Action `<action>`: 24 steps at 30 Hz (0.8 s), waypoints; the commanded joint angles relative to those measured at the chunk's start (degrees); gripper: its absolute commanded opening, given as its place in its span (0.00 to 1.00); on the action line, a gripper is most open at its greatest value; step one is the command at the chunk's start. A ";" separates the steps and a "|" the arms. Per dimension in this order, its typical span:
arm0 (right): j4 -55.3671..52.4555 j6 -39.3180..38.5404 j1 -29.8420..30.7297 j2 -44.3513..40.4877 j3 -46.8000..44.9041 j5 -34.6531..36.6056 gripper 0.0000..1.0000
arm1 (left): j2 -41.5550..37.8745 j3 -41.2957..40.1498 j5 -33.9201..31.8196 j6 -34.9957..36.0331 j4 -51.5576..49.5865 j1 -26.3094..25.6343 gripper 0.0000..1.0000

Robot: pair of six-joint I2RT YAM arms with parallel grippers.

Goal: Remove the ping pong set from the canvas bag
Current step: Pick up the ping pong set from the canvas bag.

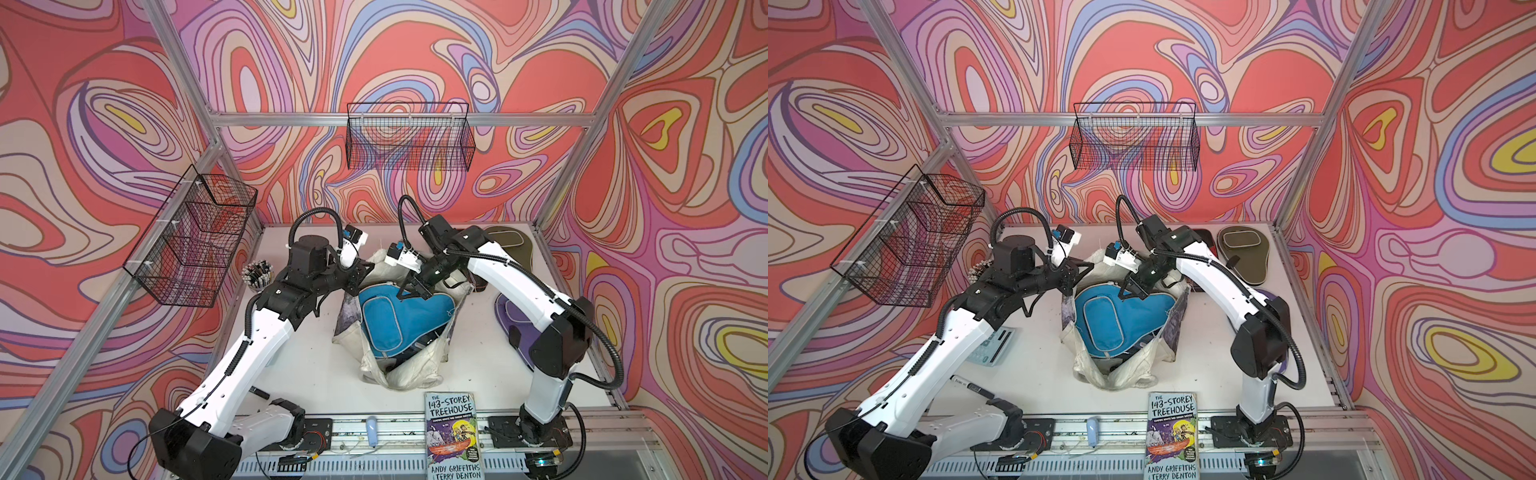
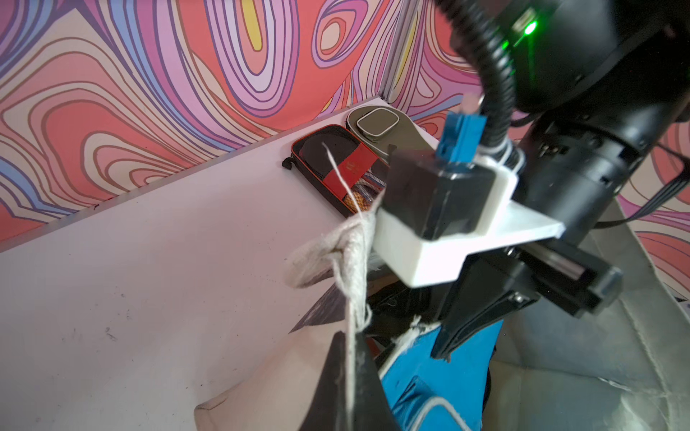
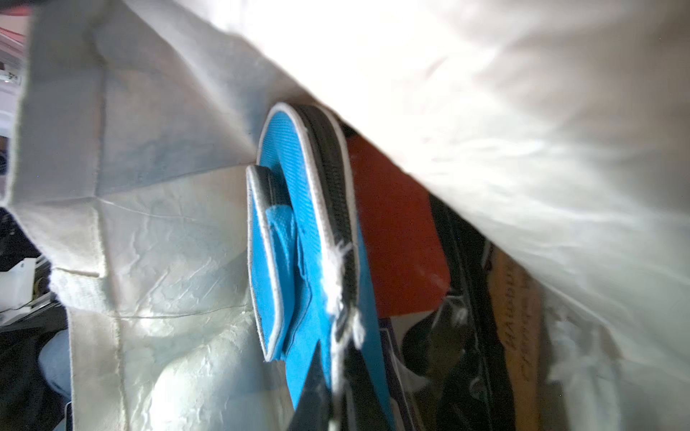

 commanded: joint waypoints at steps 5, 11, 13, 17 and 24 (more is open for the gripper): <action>2.73 2.98 -0.64 -6.77 5.55 3.50 0.00 | -3.93 1.03 -1.55 2.06 3.36 0.46 0.00; 3.95 3.74 -1.30 -10.15 8.03 6.81 0.00 | -5.02 0.67 -2.89 2.90 1.68 0.66 0.00; 4.07 3.87 -1.52 -11.10 8.67 8.57 0.00 | -5.38 0.52 -3.07 3.00 1.16 0.74 0.00; 4.42 4.11 -2.25 -13.12 9.31 11.04 0.00 | -6.18 0.33 -3.47 3.31 0.53 0.79 0.00; 5.20 4.11 -3.72 -16.18 10.31 12.90 0.00 | -6.03 0.93 -3.83 3.72 -0.18 0.91 0.00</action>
